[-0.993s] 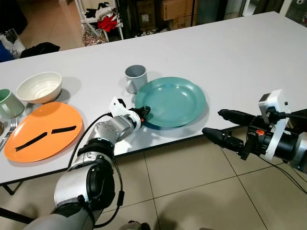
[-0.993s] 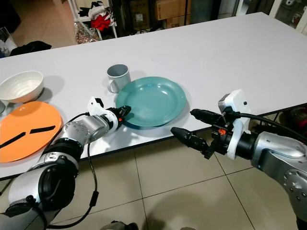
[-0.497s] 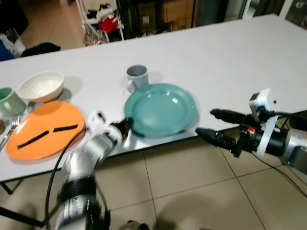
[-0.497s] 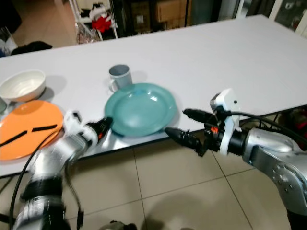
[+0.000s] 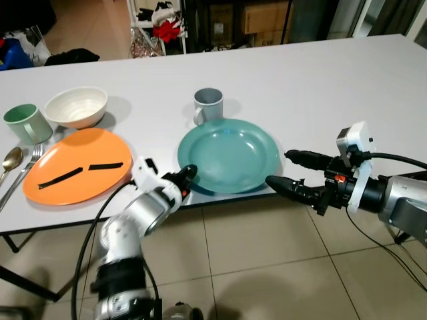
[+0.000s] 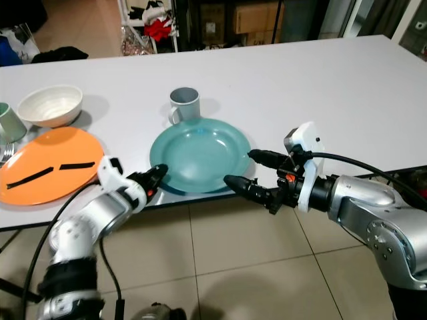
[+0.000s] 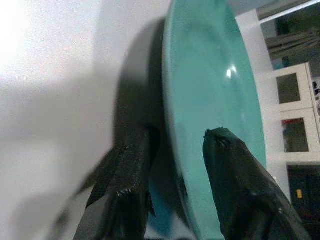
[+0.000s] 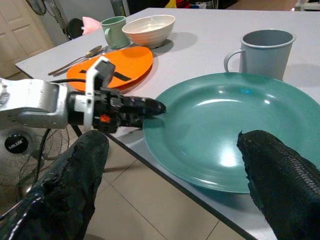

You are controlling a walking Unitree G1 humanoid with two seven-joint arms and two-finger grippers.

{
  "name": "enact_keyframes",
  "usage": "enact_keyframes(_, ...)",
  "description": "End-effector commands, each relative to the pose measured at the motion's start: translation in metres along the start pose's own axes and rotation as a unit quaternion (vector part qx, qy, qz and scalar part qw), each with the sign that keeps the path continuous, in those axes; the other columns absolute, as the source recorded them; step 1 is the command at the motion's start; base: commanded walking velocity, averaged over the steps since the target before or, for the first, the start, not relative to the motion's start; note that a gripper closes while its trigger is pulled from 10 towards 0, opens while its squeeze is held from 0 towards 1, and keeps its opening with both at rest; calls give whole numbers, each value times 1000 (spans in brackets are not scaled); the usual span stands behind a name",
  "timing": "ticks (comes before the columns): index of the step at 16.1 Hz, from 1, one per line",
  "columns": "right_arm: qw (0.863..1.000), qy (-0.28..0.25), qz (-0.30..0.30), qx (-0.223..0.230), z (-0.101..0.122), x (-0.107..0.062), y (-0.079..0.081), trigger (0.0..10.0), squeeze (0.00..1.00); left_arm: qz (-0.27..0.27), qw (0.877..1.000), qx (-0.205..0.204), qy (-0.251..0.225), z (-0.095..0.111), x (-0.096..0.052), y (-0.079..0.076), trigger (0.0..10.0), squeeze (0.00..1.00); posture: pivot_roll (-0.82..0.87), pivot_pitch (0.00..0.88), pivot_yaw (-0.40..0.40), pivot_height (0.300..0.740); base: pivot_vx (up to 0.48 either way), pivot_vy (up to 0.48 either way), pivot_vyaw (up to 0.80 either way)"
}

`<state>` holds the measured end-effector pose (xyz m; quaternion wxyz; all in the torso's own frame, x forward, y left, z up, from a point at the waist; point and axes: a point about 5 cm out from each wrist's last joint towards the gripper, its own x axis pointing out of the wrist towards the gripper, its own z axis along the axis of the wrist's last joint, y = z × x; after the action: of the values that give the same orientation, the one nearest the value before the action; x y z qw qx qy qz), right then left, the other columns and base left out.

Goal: Setting the table

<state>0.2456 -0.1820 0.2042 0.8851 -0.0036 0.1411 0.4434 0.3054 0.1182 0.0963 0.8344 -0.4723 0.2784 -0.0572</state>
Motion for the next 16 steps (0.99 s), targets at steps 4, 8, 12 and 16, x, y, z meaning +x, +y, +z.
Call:
enact_keyframes(4, 1000, -4, -10, -7, 1, -7, 3, 10000, 0, 32, 998, 54, 15, -7, 32, -9, 10000, 0, -132, 0, 117, 740, 0, 0, 0)
enact_keyframes(8, 1000, 0, -20, 0, -2, -10, 5, 10000, 0, 29, 995, 84, 39, -22, 60, -32, 10000, 0, -156, 0, 132, 740, 0, 0, 0)
enact_keyframes(12, 1000, 1, -28, -1, -2, -13, 6, 10000, 0, 27, 995, 97, 29, -28, 73, -46, 10000, 0, -183, 4, 148, 740, 0, 0, 0)
enact_keyframes(16, 1000, -2, -30, 0, -1, -14, 7, 10000, 0, -7, 998, 55, -1, -9, 69, -37, 10000, 0, -186, 3, 152, 740, 0, 0, 0)
